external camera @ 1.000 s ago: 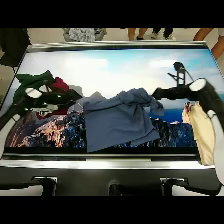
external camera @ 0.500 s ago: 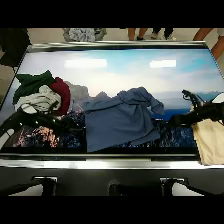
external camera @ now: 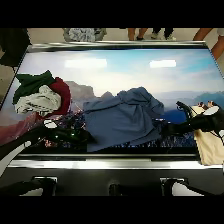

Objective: Fold the shirts.

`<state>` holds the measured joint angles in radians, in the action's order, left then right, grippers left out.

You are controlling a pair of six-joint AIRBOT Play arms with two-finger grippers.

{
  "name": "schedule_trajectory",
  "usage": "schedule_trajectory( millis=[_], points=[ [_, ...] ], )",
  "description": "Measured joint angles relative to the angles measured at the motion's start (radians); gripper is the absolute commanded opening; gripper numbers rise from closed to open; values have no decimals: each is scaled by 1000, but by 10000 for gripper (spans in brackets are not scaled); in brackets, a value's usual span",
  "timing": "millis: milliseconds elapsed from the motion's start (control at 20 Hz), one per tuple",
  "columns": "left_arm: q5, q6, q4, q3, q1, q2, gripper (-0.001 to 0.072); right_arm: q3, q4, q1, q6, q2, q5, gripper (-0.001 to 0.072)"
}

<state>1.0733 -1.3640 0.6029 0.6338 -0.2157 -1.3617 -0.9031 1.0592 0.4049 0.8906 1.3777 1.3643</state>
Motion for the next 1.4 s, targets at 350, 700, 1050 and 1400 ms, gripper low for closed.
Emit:
schedule_trajectory(
  millis=[350,700,1050,1400],
  points=[
    [-112,-3,-45,-11,-47,-35,31,117,-77,2,-35,1,-93,651],
    [-136,22,-44,-2,-50,-24,28,178,-120,-145,-11,11,-269,37],
    [-115,118,-46,307,54,118,27,-71,82,-211,6,-137,-293,37],
    [-161,145,-59,1104,164,325,28,-635,220,-214,-67,-569,-584,37]
  ],
)
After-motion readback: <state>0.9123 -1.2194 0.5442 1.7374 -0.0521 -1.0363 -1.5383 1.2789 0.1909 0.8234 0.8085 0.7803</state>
